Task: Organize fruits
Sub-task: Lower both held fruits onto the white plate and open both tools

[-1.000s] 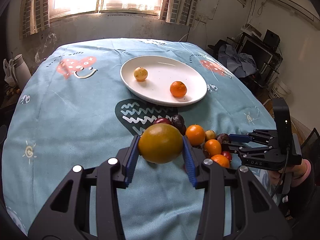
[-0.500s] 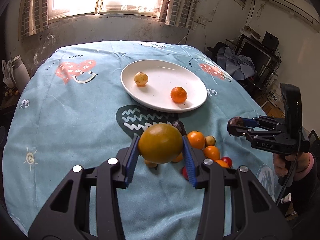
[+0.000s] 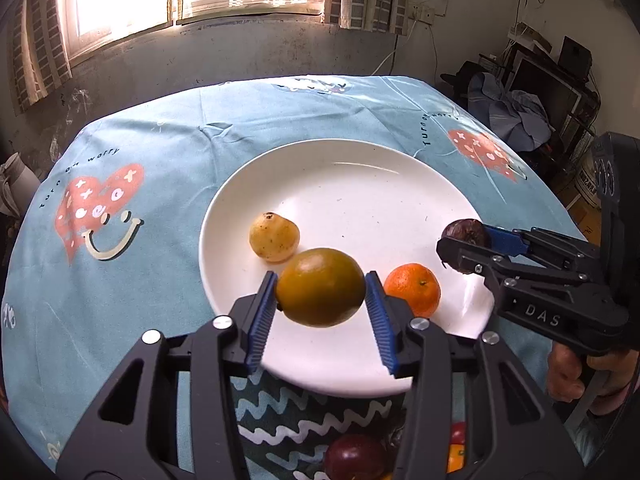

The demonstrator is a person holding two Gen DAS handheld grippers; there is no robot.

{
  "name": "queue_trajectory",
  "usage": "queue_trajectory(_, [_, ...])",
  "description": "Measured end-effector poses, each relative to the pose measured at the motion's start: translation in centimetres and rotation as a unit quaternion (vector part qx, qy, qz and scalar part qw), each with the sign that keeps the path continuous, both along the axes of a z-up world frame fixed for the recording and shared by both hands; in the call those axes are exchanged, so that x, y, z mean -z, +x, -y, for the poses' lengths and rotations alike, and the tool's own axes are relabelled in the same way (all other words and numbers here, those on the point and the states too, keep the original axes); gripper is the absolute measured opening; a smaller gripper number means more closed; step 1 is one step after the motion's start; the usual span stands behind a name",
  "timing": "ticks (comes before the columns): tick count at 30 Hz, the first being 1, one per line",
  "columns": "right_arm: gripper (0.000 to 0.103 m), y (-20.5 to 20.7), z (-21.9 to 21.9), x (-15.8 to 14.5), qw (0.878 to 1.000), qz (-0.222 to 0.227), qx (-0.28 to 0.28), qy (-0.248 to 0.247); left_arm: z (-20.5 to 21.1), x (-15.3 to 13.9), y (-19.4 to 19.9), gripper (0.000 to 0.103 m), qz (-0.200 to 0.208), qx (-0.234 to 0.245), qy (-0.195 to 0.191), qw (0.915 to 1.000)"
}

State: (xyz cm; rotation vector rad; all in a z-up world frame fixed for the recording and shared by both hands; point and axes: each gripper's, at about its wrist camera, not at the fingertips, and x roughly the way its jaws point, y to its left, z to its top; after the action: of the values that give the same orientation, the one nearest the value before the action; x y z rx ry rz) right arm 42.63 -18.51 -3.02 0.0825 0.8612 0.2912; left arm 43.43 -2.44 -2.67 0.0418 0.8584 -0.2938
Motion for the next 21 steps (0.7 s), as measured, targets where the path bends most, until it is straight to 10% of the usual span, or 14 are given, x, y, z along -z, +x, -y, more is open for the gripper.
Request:
queue_trajectory(1, [0.057,-0.3,-0.1,0.0,1.0,0.005,0.003,-0.011,-0.1,-0.1,0.0,0.09,0.005,-0.013,0.003,0.9999])
queue_trajectory(11, [0.062,-12.8,0.0,-4.2,0.995,0.082,-0.046,-0.041,-2.7,-3.2,-10.1,0.096,0.036,-0.023,-0.015,0.999])
queue_trajectory(21, [0.062,-24.4,-0.8,-0.9,0.995,0.06,-0.066,-0.037,-4.7,1.2,-22.1,0.097,0.038,-0.035,-0.05,0.9975])
